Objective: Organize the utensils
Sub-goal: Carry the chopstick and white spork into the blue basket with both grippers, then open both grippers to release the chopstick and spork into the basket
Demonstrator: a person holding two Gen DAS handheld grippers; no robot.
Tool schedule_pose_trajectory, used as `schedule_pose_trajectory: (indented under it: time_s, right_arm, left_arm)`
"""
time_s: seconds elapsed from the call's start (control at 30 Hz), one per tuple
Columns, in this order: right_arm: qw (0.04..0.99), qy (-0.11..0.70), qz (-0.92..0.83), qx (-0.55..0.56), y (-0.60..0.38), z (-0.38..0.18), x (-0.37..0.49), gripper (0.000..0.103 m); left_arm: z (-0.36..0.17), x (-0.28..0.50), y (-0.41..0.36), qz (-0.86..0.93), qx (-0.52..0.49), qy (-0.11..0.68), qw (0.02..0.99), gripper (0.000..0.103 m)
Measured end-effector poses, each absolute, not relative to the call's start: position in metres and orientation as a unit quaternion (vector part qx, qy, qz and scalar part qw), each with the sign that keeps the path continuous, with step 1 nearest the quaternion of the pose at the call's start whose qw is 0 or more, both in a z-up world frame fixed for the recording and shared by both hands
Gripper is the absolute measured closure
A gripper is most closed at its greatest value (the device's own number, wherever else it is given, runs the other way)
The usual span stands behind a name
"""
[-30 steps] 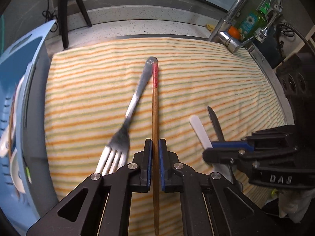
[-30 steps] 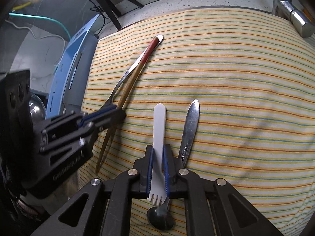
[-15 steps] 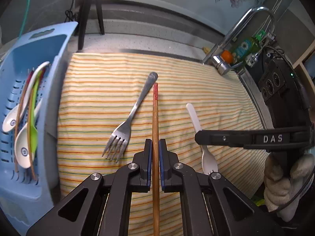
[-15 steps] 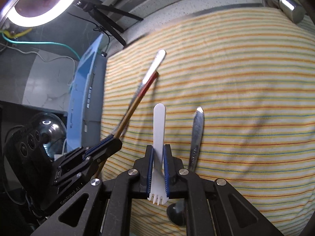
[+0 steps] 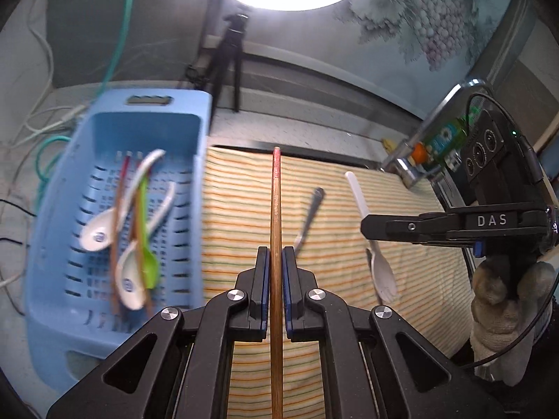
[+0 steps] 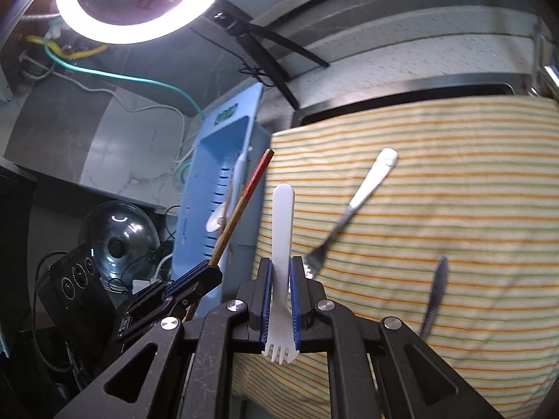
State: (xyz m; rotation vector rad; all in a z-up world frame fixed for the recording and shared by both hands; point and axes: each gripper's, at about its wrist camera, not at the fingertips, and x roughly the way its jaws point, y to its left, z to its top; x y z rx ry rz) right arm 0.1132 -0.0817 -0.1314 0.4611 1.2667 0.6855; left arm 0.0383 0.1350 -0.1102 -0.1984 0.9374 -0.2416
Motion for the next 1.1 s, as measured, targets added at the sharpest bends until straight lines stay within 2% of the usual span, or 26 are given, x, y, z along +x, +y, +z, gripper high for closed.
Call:
schedule_pose_trajectory:
  time_s: [0.47, 1.0, 1.07, 1.1]
  right_arm:
    - [0.732, 0.568, 0.341, 0.16, 0.035, -0.127, 0.158, 0.094]
    - [0.732, 0.583, 0.339, 0.101, 0.102, -0.156, 0.175, 0.092]
    - [0.736, 0.579, 0.337, 0.095, 0.103, -0.155, 0.176, 0.091]
    - [0.737, 0.579, 0.337, 0.092, 0.103, -0.155, 0.176, 0.091]
  left_arm:
    - [-0.116, 0.081, 0.225, -0.017, -0.099, 0.465, 0.88, 0.098]
    - [-0.137, 0.113, 0.252, 0.015, -0.114, 0.495, 0.861, 0.098]
    - [-0.138, 0.115, 0.255, 0.018, -0.118, 0.499, 0.858, 0.097]
    - [-0.139, 0.116, 0.256, 0.019, -0.12, 0.503, 0.856, 0.091]
